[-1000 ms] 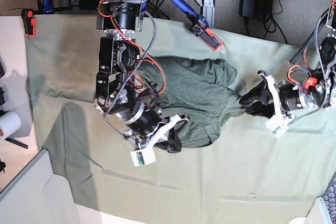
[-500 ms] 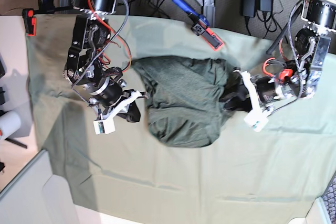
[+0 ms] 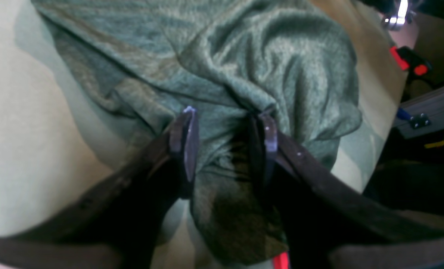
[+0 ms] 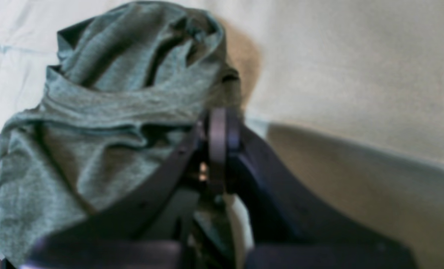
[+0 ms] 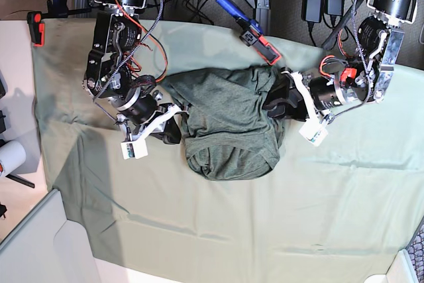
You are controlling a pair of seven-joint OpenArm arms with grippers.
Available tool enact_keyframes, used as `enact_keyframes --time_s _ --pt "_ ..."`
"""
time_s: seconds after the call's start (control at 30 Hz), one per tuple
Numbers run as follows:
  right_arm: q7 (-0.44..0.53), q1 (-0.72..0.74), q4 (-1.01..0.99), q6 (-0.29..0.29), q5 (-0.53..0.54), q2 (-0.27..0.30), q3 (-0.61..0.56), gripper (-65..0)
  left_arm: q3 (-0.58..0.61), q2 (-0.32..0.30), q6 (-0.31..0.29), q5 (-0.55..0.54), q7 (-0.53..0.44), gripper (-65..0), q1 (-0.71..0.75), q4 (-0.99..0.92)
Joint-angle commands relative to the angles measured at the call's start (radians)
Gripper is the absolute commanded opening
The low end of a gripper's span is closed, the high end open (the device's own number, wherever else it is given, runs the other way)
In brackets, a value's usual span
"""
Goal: Fold the T-shirt properly
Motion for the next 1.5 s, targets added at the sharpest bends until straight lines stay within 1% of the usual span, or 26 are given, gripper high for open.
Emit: enact_keyframes --time_s 0.0,0.17,0.33,0.43,0.57,0.77,0.83,0.9,1.0,1.1,1.17,1.23,1.3,1.47 --pt "0.026 0.019 0.017 0.014 0.016 0.008 0.004 -65.0 -0.006 -0.003 -0.016 -0.032 -0.011 -39.2 -0.019 0.020" --pt "0.026 0.019 0.017 0.014 0.016 0.008 0.004 -65.0 -0.007 -0.003 -0.016 -0.101 0.016 -39.2 -0.021 0.051" --pt "0.026 0.019 0.017 0.014 0.016 0.008 0.004 -65.0 -0.063 -0.003 -0.016 -0.114 0.023 -39.2 -0.021 0.109" --pt "0.026 0.019 0.017 0.014 0.016 0.008 0.004 -65.0 -0.095 -0.005 -0.016 -0.152 0.069 -39.2 -0.021 0.124" --pt "0.030 0.019 0.017 0.014 0.017 0.008 0.004 -65.0 -0.097 -0.017 -0.016 -0.188 0.132 -39.2 -0.011 0.124" --pt "0.029 0.019 0.017 0.014 0.016 0.009 0.004 -65.0 -0.103 -0.023 -0.016 -0.192 0.134 -39.2 0.009 0.125" --pt "0.025 0.019 0.017 0.014 0.016 0.009 0.004 -65.0 -0.146 -0.029 -0.016 -0.215 0.137 -39.2 0.022 0.147" --pt "0.021 0.019 0.017 0.014 0.016 0.009 0.004 -65.0 -0.212 -0.037 -0.016 -0.235 0.149 -39.2 0.049 0.196" --pt "0.022 0.019 0.017 0.014 0.020 0.014 0.004 -65.0 -0.293 -0.071 -0.016 -0.280 0.185 -39.2 0.099 0.275" --pt "0.020 0.019 0.017 0.014 0.043 0.027 0.004 -65.0 -0.336 -0.106 -0.016 -0.299 0.193 -39.2 0.158 0.335" --pt "-0.003 0.019 0.018 0.014 0.053 0.037 0.004 -65.0 -0.352 -0.121 -0.016 -0.298 0.196 -39.2 0.198 0.360" --pt "-0.026 0.010 0.020 0.014 0.070 0.055 0.004 -65.0 -0.373 -0.125 -0.016 -0.285 0.200 -39.2 0.251 0.386" --pt "-0.026 -0.019 0.033 0.014 0.089 0.080 0.008 -65.0 -0.402 -0.125 -0.016 -0.277 0.200 -39.2 0.317 0.416" --pt "-0.034 -0.127 0.102 0.014 0.118 0.134 0.024 -65.0 -0.508 -0.125 -0.016 -0.277 0.200 -39.2 0.487 0.515"
